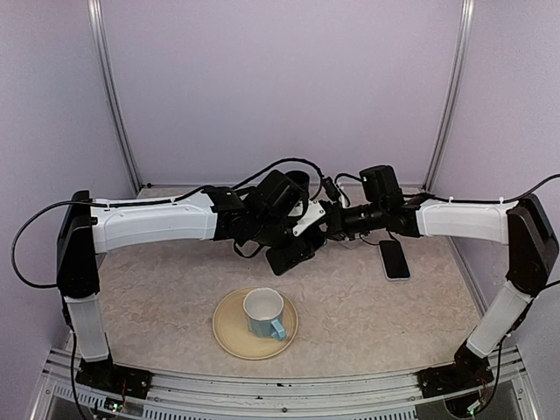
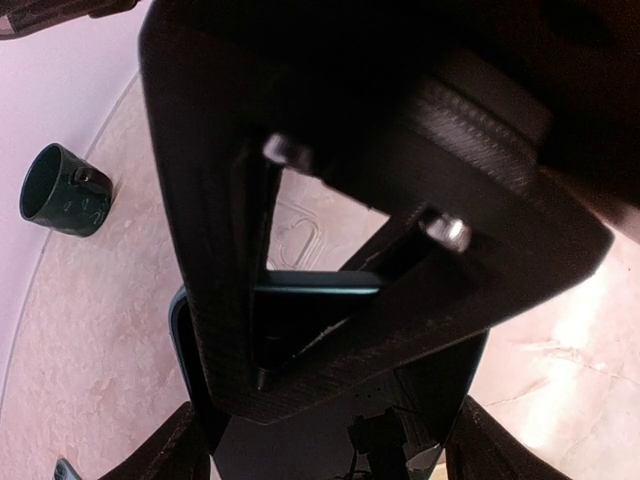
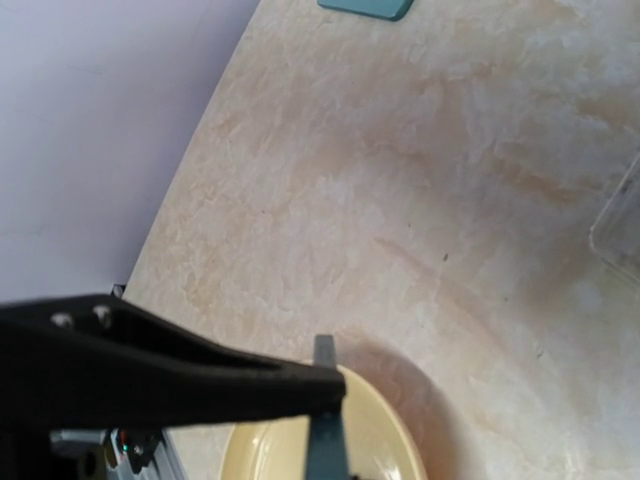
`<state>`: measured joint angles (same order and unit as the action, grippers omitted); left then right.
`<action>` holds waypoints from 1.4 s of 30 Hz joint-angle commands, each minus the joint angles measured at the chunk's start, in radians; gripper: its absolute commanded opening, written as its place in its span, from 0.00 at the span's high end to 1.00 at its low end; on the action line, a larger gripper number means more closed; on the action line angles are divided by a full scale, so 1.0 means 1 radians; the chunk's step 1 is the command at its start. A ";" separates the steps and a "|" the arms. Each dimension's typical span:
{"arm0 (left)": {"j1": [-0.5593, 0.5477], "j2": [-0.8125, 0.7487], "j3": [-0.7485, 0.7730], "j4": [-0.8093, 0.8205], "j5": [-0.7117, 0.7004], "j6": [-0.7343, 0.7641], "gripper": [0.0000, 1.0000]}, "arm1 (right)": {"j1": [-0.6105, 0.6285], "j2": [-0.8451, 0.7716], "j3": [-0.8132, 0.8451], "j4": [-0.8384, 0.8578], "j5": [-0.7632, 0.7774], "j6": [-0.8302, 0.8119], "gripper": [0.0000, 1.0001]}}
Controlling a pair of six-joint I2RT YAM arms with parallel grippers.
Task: Put the phone into the phone case
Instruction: Pass from the left arm to the right, then pass from the right arm to the left
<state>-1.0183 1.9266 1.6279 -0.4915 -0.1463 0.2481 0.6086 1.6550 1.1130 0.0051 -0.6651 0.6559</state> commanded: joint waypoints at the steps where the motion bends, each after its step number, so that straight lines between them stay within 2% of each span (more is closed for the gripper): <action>1: -0.014 -0.046 0.011 0.085 -0.012 0.011 0.39 | 0.013 -0.010 -0.001 0.013 -0.028 -0.032 1.00; 6: -0.004 -0.067 -0.020 0.113 -0.015 -0.002 0.03 | -0.003 -0.036 0.001 0.015 -0.033 -0.033 1.00; 7: 0.001 -0.082 -0.031 0.122 -0.008 -0.005 0.01 | -0.008 -0.043 -0.001 0.016 -0.034 -0.033 1.00; 13: 0.044 -0.143 -0.088 0.172 0.052 -0.062 0.01 | -0.048 -0.096 -0.022 0.042 -0.055 -0.039 1.00; 20: 0.121 -0.207 -0.144 0.237 0.192 -0.181 0.01 | -0.105 -0.195 -0.075 0.118 -0.055 -0.059 1.00; 29: 0.208 -0.262 -0.263 0.465 0.454 -0.436 0.01 | -0.158 -0.311 -0.155 0.260 -0.040 -0.053 1.00; 42: 0.269 -0.251 -0.346 0.754 0.688 -0.706 0.06 | -0.162 -0.374 -0.237 0.512 -0.068 0.010 1.00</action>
<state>-0.7628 1.6974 1.2938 0.1295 0.4400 -0.3489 0.4549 1.3281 0.8978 0.3416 -0.7052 0.6300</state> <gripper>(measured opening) 0.951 0.048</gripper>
